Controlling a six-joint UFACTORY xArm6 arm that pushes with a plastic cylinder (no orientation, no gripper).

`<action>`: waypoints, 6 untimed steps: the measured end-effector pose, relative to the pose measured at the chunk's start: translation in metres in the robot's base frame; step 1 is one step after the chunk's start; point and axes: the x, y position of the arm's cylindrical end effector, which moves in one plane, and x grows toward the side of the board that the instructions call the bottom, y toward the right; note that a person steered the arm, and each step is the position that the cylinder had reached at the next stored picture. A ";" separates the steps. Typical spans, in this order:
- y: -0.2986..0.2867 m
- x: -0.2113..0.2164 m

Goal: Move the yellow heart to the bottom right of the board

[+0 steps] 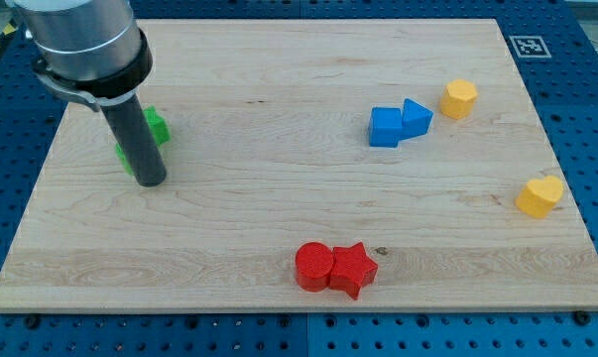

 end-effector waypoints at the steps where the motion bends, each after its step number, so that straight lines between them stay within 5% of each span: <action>1: -0.002 0.007; 5: 0.016 0.001; 6: 0.086 0.025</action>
